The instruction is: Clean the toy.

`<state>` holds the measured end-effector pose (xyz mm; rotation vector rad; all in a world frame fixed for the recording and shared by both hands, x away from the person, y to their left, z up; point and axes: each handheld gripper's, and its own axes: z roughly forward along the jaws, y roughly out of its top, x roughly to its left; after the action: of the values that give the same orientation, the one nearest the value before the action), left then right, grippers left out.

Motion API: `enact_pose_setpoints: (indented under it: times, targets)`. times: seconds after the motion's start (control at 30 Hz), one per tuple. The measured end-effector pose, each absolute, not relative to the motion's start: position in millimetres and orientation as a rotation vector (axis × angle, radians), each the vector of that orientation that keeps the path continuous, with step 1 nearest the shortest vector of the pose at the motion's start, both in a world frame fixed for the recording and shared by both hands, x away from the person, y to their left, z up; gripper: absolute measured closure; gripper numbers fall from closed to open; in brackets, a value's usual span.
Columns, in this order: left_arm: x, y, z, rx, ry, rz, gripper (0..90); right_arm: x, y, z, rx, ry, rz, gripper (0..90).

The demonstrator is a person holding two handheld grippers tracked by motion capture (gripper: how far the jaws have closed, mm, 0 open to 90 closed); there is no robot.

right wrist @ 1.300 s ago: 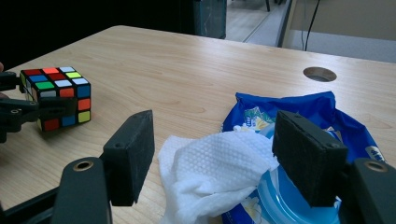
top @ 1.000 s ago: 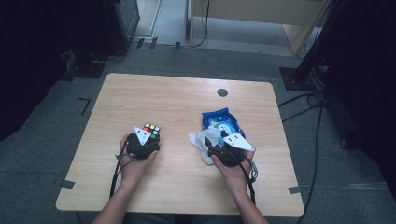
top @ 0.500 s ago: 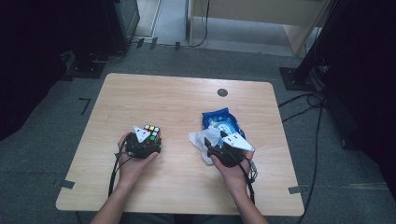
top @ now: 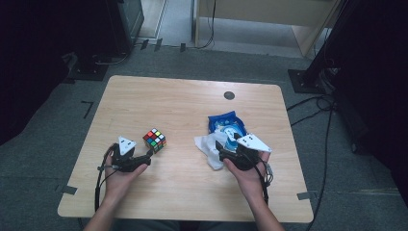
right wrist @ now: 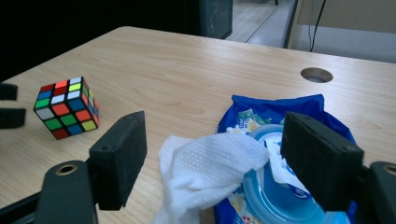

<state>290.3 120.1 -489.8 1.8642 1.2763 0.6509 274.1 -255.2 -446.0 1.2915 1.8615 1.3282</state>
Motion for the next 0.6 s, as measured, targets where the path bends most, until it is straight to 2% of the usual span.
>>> enact_pose_setpoints:
  times: [0.2, 0.43, 0.47, 0.6]
  targets:
    - [271.0, 133.5, -484.1, 1.867, 1.243, 0.663, 17.8, 270.0, -275.4, -440.6, 1.335, 1.876, 1.369, 16.1]
    - [254.9, 152.6, -483.0, 1.851, 1.258, 0.668, 17.8, 260.4, -293.8, -439.8, 1.327, 1.881, 1.346, 14.2]
    - [251.8, 159.1, -483.4, 1.847, 1.271, 0.668, 17.8, 257.4, -299.9, -441.5, 1.326, 1.891, 1.339, 9.2]
    - [245.8, 175.2, -484.5, 1.826, 1.299, 0.677, 17.7, 251.5, -311.7, -447.0, 1.324, 1.907, 1.323, 2.6]
